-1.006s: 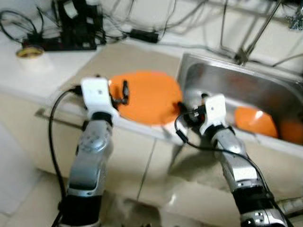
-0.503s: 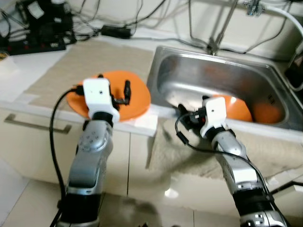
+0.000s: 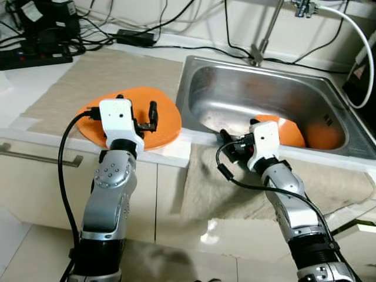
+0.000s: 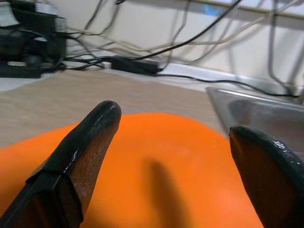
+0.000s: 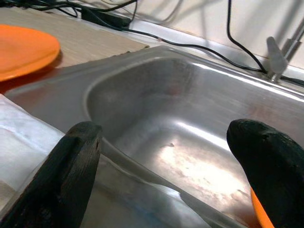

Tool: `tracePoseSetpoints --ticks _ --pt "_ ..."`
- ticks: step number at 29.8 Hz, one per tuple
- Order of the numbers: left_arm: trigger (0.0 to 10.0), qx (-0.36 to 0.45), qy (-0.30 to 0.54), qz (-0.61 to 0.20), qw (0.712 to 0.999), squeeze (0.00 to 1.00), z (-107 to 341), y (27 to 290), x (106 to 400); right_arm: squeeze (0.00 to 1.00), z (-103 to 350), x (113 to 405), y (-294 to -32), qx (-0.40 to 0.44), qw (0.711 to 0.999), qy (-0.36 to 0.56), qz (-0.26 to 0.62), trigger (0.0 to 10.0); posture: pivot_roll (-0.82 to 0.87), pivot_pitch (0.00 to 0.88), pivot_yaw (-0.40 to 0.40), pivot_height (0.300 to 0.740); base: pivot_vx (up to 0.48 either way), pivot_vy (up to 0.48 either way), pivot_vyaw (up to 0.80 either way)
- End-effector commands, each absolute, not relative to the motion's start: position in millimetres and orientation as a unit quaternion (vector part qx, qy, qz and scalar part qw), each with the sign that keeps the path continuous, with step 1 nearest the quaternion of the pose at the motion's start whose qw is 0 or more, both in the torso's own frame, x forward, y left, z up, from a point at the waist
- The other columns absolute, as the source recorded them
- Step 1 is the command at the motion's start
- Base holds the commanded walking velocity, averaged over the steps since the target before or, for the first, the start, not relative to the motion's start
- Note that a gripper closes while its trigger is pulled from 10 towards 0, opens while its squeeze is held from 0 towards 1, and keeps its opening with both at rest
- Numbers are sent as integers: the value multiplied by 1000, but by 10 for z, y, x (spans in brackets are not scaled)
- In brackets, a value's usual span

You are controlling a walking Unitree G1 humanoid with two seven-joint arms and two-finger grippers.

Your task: Kitchen organization

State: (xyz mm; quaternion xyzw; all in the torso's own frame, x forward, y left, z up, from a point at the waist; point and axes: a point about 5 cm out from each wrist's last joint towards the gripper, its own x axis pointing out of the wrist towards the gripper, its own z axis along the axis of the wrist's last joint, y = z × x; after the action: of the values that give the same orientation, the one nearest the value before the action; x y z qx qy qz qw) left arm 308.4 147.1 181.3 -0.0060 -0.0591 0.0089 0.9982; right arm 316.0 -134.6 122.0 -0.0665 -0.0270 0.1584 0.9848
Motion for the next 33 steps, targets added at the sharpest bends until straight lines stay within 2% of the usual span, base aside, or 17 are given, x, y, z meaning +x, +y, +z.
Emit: tracePoseSetpoints --ticks 1,4,11,17,26,33 --pt "10000 2 -65 14 998 0 1891 1490 3131 0 1232 3172 -1384 -74 985 -27 153 10000 147 7 -88 728 0 0 0" --pt "10000 12 -56 22 998 0 1935 1581 3196 0 1212 3140 -1375 -72 985 -26 156 10000 145 6 -83 728 0 0 0" --pt "10000 0 -39 12 999 0 1890 1607 3246 0 1203 3111 -1366 -65 986 -27 152 10000 136 6 -73 728 0 0 0" --pt "10000 -50 -4 -48 998 0 1729 1390 3227 0 1224 3108 -1451 -67 989 -33 124 10000 106 0 -45 728 0 0 0" --pt "10000 -53 13 -103 993 0 1634 1199 3370 0 1335 3074 -1534 -77 992 -57 88 10000 -41 9 71 728 0 0 0" --pt "10000 -69 14 -124 990 0 1620 1109 3478 0 1401 3057 -1583 -75 993 -63 70 10000 -91 0 69 728 0 0 0"
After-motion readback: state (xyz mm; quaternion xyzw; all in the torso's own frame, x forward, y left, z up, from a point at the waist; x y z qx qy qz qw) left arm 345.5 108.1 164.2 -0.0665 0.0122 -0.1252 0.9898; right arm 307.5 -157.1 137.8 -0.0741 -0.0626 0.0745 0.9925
